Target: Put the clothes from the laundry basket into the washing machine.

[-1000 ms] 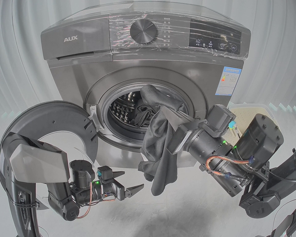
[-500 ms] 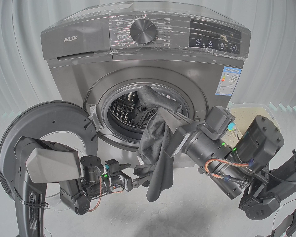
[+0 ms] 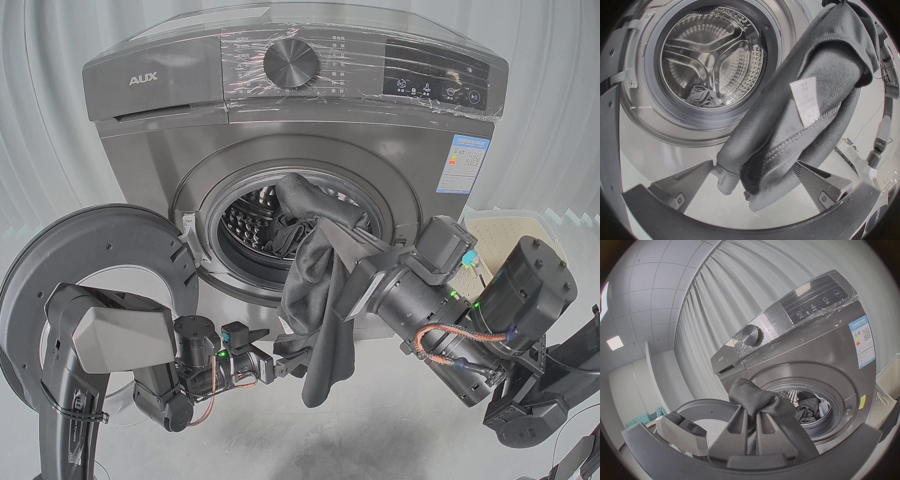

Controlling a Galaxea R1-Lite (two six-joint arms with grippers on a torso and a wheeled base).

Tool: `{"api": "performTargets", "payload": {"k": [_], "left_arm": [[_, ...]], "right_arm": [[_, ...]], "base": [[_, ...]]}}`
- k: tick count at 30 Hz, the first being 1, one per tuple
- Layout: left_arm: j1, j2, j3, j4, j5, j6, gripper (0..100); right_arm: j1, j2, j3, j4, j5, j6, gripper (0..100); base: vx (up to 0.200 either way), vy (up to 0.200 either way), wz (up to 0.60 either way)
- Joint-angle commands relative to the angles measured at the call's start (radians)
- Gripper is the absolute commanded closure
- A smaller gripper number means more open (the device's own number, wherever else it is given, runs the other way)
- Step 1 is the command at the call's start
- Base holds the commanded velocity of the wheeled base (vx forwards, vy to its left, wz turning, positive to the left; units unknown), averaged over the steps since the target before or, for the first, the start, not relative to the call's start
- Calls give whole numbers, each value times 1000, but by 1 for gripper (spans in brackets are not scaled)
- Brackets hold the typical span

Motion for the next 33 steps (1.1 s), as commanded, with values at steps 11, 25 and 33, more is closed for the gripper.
{"api": "performTargets", "payload": {"k": [11, 25, 33], "left_arm": [[-26, 8, -24, -1, 2, 2, 0], [-18, 5, -44, -6, 56, 9, 100], [-12, -210, 168, -6, 67, 20, 100]], "right_arm": [[2, 4, 1, -1, -1, 0, 100], [-10, 3, 27, -3, 5, 1, 100], [-128, 20, 46, -3, 12, -2, 100]], "base": [[0, 0, 0], [0, 0, 0], [0, 0, 0]]}}
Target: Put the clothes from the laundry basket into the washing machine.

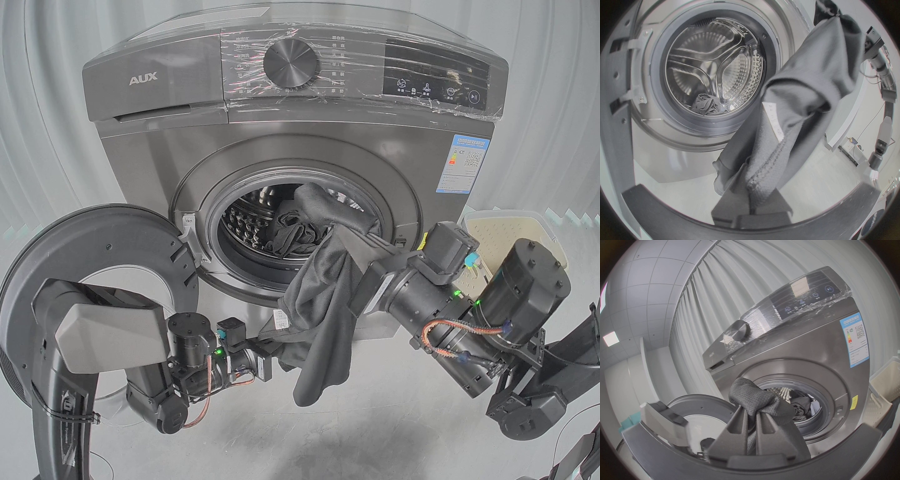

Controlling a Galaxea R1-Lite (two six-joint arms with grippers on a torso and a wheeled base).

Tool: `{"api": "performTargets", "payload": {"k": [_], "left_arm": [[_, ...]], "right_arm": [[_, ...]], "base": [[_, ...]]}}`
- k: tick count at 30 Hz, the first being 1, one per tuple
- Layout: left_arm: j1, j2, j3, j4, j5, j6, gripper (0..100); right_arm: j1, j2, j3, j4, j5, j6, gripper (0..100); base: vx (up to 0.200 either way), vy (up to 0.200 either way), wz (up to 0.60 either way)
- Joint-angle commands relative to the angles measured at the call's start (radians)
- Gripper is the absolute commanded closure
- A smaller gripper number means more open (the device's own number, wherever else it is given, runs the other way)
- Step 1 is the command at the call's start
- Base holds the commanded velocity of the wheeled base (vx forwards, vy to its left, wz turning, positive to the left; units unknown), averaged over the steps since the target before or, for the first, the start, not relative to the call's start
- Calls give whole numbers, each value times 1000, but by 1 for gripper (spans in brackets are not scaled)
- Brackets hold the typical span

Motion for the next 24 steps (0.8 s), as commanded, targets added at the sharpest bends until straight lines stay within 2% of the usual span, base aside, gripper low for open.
{"api": "performTargets", "payload": {"k": [1, 4, 7, 10, 15, 19, 24], "left_arm": [[3, -180, 157, 1, 4, 8, 100], [3, -246, 229, 1, 4, 20, 100], [8, -319, 324, 1, 2, 49, 100], [11, -379, 382, 1, -4, 55, 100], [28, -433, 402, 2, -5, 52, 100], [49, -448, 396, 1, -5, 68, 100], [62, -468, 391, 2, -5, 69, 100]], "right_arm": [[-84, 17, 8, -1, 3, 0, 100], [-110, 20, 15, -10, 6, 3, 100], [-143, 29, 54, -73, 18, 2, 100], [-144, 31, 99, -104, 38, 2, 100], [-136, 80, 163, -118, 43, 2, 100], [-132, 121, 174, -148, 43, 2, 100], [-136, 152, 171, -150, 38, 6, 100]], "base": [[0, 0, 0], [0, 0, 0], [0, 0, 0], [0, 0, 0], [0, 0, 0], [0, 0, 0], [0, 0, 0]]}}
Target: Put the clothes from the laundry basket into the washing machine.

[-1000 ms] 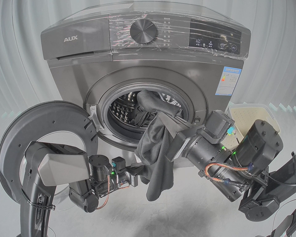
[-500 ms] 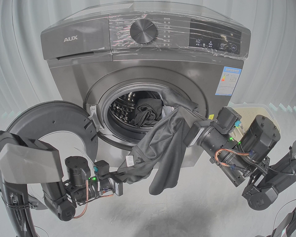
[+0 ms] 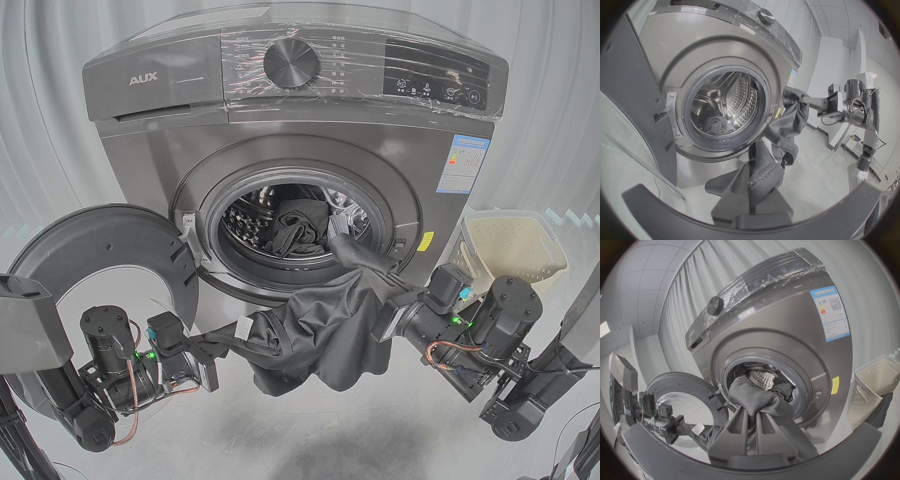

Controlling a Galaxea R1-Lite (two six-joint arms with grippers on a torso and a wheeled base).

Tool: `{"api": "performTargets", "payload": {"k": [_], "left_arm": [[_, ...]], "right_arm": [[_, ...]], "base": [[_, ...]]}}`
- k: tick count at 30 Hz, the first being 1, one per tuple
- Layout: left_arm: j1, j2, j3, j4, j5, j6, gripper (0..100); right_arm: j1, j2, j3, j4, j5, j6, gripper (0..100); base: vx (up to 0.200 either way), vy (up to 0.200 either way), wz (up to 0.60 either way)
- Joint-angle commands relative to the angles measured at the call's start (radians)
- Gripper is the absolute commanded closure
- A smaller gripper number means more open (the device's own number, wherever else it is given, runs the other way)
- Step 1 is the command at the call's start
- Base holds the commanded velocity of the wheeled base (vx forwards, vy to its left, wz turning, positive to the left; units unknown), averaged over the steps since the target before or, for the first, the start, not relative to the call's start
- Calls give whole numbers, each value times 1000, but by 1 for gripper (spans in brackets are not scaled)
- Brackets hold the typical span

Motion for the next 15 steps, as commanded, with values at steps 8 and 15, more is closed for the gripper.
{"api": "performTargets", "payload": {"k": [8, 15], "left_arm": [[6, -25, -38, 0, 5, 0, 100], [1, -34, -45, 0, 8, -5, 100]], "right_arm": [[1, 42, 37, -1, -1, 17, 0], [-14, 87, 119, 1, 0, 8, 0]], "base": [[0, 0, 0], [0, 0, 0]]}}
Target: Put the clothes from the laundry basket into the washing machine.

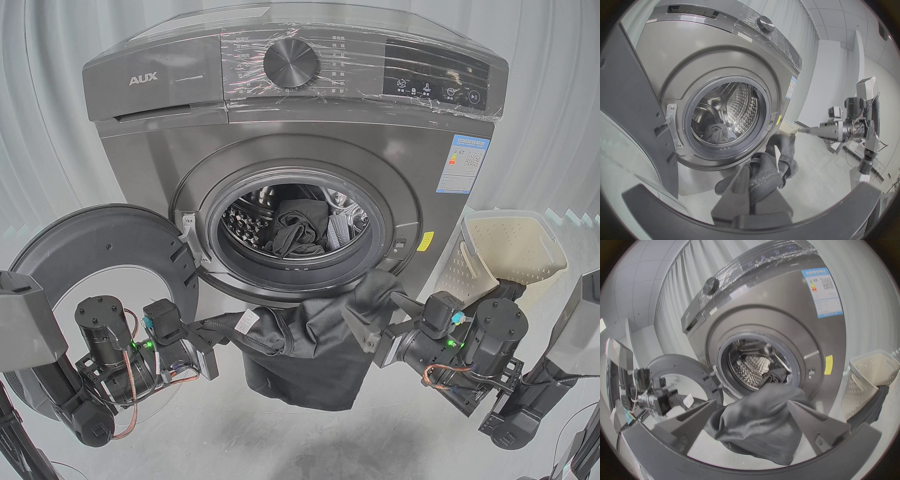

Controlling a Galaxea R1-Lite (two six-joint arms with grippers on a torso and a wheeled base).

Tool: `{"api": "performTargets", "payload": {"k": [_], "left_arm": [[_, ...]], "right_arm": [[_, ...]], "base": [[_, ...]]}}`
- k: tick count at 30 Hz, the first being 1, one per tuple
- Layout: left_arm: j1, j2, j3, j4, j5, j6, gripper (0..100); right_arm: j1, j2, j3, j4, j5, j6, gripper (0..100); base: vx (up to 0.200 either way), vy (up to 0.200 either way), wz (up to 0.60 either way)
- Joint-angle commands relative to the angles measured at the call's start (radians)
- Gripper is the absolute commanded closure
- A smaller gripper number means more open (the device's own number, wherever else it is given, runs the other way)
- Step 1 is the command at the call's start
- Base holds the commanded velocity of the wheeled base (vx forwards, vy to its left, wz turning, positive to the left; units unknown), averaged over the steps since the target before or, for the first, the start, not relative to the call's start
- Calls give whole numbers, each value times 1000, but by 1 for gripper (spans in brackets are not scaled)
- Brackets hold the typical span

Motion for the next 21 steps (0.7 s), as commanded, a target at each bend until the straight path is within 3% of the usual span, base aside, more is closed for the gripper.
{"api": "performTargets", "payload": {"k": [1, 5, 21], "left_arm": [[-5, -6, -9, -1, 1, -2, 100], [-5, -8, -10, -1, 1, -4, 100], [-5, -8, -10, -3, 1, -4, 100]], "right_arm": [[-7, 65, 65, 1, 1, -7, 0], [-12, 109, 100, 1, 10, -8, 0], [17, 154, 82, -1, 32, -10, 0]], "base": [[0, 0, 0], [0, 0, 0], [0, 0, 0]]}}
